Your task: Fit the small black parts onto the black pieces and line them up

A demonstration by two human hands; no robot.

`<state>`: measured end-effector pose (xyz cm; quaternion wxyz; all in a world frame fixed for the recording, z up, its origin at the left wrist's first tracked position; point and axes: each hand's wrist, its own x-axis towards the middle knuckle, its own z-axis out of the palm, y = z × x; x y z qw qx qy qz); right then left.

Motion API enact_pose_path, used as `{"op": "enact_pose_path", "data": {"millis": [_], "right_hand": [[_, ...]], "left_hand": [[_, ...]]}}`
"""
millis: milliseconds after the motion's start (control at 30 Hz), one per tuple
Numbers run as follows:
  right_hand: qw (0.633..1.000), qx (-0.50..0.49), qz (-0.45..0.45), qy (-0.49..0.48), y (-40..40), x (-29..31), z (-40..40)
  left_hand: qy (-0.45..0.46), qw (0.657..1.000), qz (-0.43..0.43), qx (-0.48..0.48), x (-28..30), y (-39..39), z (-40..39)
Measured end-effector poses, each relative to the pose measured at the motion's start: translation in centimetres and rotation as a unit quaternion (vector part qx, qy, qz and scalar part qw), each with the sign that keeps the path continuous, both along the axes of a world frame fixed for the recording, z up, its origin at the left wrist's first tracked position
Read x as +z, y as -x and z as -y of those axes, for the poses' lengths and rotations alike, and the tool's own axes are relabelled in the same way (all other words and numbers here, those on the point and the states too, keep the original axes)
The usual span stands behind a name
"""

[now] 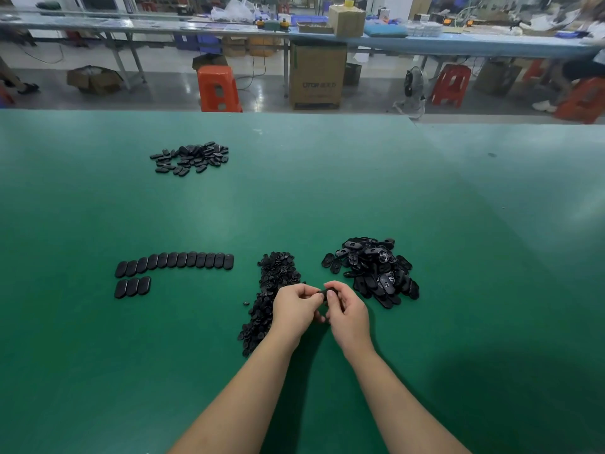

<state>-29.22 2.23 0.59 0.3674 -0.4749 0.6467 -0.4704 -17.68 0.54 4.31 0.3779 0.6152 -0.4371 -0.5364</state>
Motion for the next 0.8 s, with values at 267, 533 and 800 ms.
{"op": "enact_pose_path", "data": {"millis": [267, 533, 800], "right_hand": [[1.0, 0.004, -0.008, -0.001, 0.05, -0.32, 0.03], [1.0, 0.001, -0.019, -0.002, -0.13, -0.2, -0.03], [1.0, -0.005, -0.005, 0.001, -0.14, 0.02, -0.16]], "left_hand": [[-0.004, 1.0, 0.013, -0.016, 0.12, -0.31, 0.09], [-0.006, 0.999, 0.023, -0.023, 0.52, -0.47, 0.14], [0.005, 0.996, 0.081, -0.031, 0.46, 0.03, 0.0]]}}
